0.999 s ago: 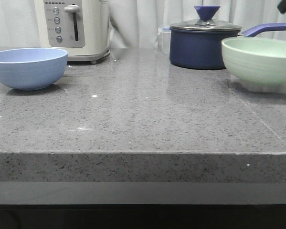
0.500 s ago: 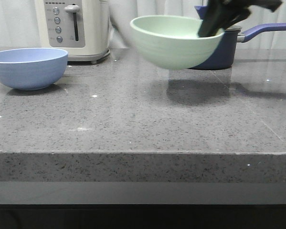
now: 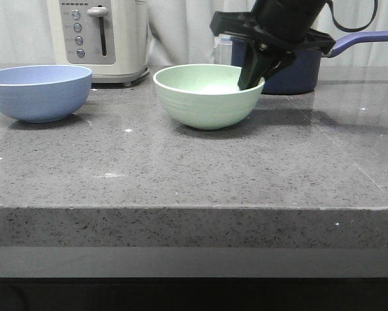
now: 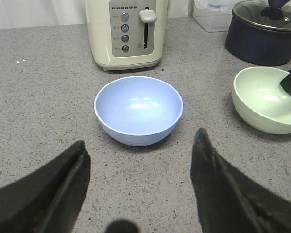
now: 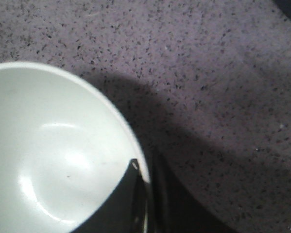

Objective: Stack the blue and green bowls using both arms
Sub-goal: 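Lift the green bowl and set it down at the table's middle, then release the green bowl and raise the right gripper away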

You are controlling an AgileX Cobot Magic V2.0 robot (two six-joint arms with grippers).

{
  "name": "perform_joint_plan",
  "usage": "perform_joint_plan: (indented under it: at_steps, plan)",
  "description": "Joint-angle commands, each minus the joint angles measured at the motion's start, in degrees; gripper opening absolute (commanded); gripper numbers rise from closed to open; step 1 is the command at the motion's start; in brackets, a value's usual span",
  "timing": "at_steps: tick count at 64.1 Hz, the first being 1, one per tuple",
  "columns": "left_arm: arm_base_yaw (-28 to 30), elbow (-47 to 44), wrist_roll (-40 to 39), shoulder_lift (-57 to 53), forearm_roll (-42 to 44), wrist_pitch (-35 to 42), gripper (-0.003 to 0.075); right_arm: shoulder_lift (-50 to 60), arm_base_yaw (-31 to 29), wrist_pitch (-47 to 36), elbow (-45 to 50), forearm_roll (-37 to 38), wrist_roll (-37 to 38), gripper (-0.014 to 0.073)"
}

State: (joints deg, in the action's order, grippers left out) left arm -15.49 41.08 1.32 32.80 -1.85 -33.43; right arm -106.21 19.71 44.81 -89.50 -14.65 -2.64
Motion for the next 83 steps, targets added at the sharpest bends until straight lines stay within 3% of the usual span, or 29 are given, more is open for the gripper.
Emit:
perform_joint_plan:
  at_steps: [1, 13, 17, 36, 53, 58, 61, 72, 83]
  plan:
    - [-0.5, 1.6, -0.1, 0.5, -0.2, 4.9, 0.0439, 2.6, -0.1, -2.3, -2.1, -0.2, 0.0, 0.0031]
    - [-0.5, 1.6, -0.1, 0.5, -0.2, 4.9, 0.0439, 2.6, -0.1, -2.4, -2.1, -0.3, 0.0, 0.0321]
    - [-0.5, 1.6, -0.1, 0.5, -0.2, 4.9, 0.0439, 3.0, -0.1, -2.6, -2.1, -0.4, 0.0, 0.0363]
    - [-0.5, 1.6, -0.1, 0.5, -0.2, 4.9, 0.0439, 11.6, -0.1, 2.5, -1.8, 2.6, -0.6, 0.0365]
    - [-0.5, 1.6, -0.1, 0.5, -0.2, 4.9, 0.0439, 21.3, -4.2, 1.1, 8.0, 5.0, -1.2, 0.0365]
    - [-0.5, 1.6, -0.1, 0.5, -0.2, 4.9, 0.0439, 22.3, -4.3, 1.0, 11.0, 4.9, -5.0, 0.0334]
    - [-0.5, 1.6, -0.1, 0.5, -0.2, 4.9, 0.0439, 22.3, -4.3, 1.2, 12.5, 3.3, -8.6, 0.0268]
    - [-0.5, 1.6, -0.1, 0.5, -0.2, 4.9, 0.0439, 21.5, -4.3, -1.7, 15.6, -5.0, -17.3, -0.0073]
    - [-0.5, 1.6, -0.1, 0.5, -0.2, 4.9, 0.0439, 19.4, -4.2, -3.5, 15.8, -11.9, -24.5, -0.0057]
